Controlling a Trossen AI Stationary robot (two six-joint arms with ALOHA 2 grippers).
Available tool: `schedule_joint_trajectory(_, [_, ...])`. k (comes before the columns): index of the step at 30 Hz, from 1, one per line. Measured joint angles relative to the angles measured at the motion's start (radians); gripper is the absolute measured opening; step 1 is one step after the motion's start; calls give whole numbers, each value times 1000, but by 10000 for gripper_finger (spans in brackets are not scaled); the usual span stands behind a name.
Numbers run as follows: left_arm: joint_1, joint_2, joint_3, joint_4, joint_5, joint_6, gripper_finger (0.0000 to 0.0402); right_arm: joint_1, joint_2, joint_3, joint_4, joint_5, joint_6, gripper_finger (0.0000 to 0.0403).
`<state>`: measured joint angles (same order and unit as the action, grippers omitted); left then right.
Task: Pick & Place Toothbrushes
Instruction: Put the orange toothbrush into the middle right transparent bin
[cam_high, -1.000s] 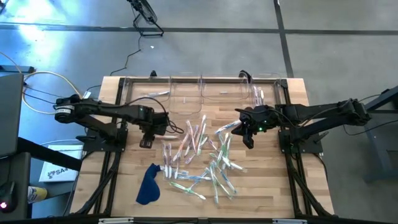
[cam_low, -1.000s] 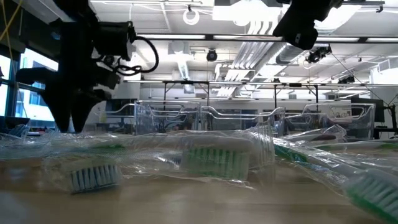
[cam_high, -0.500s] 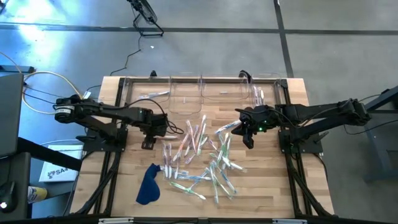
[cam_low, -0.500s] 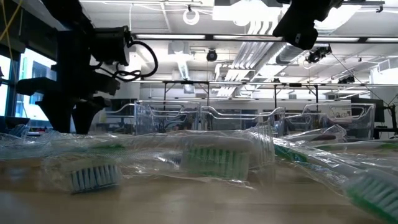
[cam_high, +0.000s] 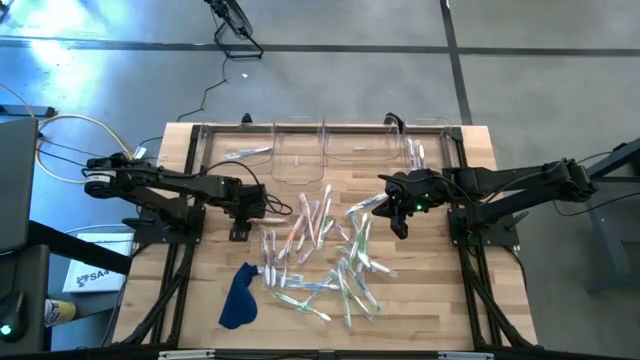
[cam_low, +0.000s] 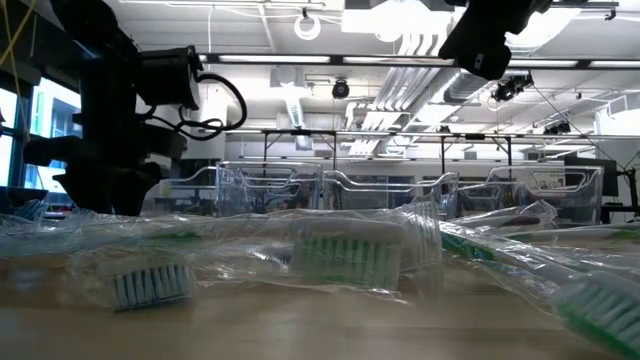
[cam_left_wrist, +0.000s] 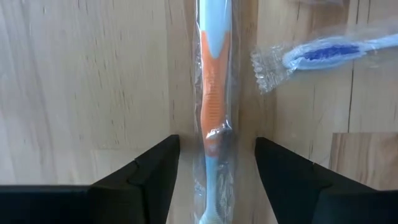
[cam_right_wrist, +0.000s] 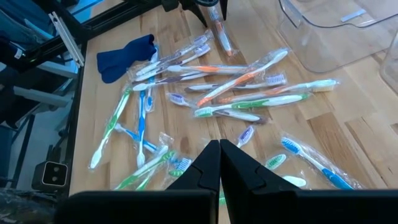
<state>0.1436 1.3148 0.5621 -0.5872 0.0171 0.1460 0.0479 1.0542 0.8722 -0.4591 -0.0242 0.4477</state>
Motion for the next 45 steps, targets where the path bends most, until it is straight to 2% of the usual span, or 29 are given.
schedule_joint_trajectory(4, [0,1,0,4,-2,-1,194,0,0,0,0,0,0,2])
schedule_joint_trajectory(13, [0,2,-1,13,-9,-7,123,0,0,0,0,0,0,2])
schedule_joint_trajectory(23, [0,2,-2,16,-11,-27,82,0,0,0,0,0,-7,2])
schedule_joint_trajectory(34, [0,3,-2,12,5,-27,13,0,0,0,0,0,-8,2])
schedule_joint_trajectory(45, [0,-31,21,-38,27,-46,5,0,0,0,0,0,-8,2])
